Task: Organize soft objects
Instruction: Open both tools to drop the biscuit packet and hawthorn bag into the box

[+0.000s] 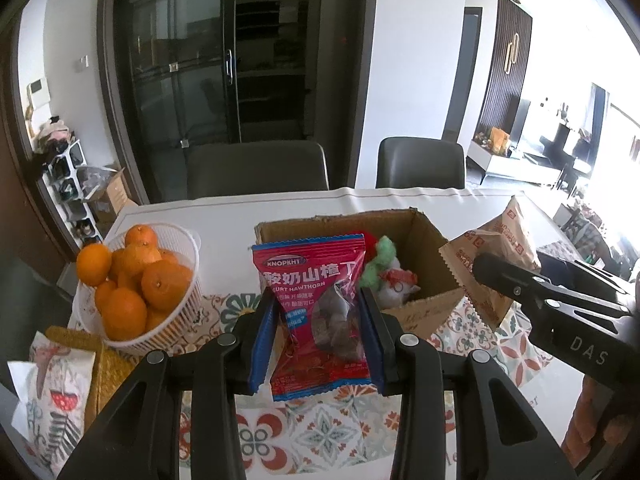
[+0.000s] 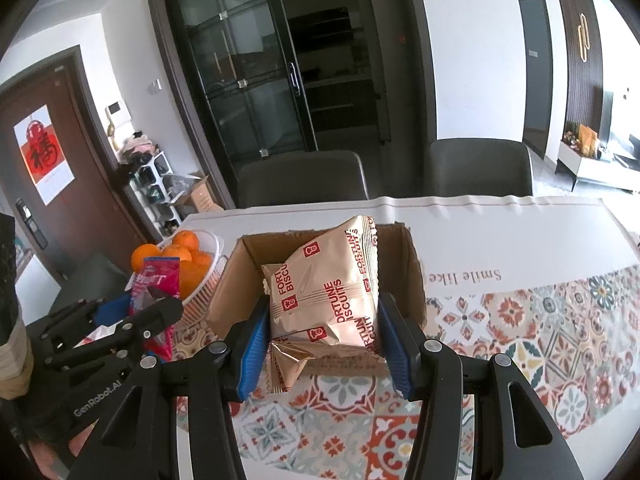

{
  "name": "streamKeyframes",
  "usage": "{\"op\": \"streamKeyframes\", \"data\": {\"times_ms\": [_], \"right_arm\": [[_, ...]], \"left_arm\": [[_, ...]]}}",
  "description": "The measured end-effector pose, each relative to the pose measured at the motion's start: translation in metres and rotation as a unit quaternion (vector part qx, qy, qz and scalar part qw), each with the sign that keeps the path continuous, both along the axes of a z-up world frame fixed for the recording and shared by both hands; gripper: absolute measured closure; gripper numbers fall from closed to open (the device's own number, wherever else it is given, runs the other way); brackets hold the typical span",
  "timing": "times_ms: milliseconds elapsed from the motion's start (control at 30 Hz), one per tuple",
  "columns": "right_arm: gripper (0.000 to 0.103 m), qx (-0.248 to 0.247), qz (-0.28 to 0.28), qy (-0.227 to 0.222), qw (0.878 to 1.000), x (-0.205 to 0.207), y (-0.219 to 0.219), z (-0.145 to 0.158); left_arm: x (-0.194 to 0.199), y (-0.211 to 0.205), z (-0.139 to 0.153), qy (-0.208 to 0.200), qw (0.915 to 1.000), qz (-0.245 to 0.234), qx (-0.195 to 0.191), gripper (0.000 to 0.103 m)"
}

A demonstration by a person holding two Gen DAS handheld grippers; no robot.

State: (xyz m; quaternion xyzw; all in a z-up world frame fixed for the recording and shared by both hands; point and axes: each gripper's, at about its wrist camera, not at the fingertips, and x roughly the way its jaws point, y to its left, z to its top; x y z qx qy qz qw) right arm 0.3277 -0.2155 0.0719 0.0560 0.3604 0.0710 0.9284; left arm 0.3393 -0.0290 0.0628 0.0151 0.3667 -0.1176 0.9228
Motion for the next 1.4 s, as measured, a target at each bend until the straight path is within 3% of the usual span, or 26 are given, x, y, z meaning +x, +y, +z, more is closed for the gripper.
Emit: {"op": "streamKeyframes", "data": {"times_ms": [267,733,1267,1300,1333,1400], "right_arm": [[0.051,-0.001,0.008,0.021,1.000,0.029,-0.002,-0.003],[0.051,-0.017,0.023,0.110,0.993,0.090,-0.008,-0.036],[0.050,-0.005,0.040,0.180,0.983,0.127,-0.014,-0.074],[0.049,-0.007,0.041,0.183,0.982,0.128,-0.013,-0.076],[0.046,-0.009,0.042,0.185,0.982,0.129,-0.012,-0.077],[0.036,-0.015,0.042,0.193,0.980,0.130,-0.011,-0.081]], "left_arm": [[0.030,-0.005,-0.004,0.024,0.9995,-0.020,-0.001,0.064],[0.090,-0.015,-0.032,0.081,0.9956,-0.043,0.018,0.064],[0.121,-0.024,-0.056,0.125,0.9901,-0.055,0.032,0.062],[0.121,-0.024,-0.056,0.126,0.9900,-0.054,0.035,0.059],[0.121,-0.025,-0.056,0.124,0.9901,-0.054,0.037,0.049],[0.120,-0.024,-0.054,0.118,0.9908,-0.051,0.042,0.038]]}}
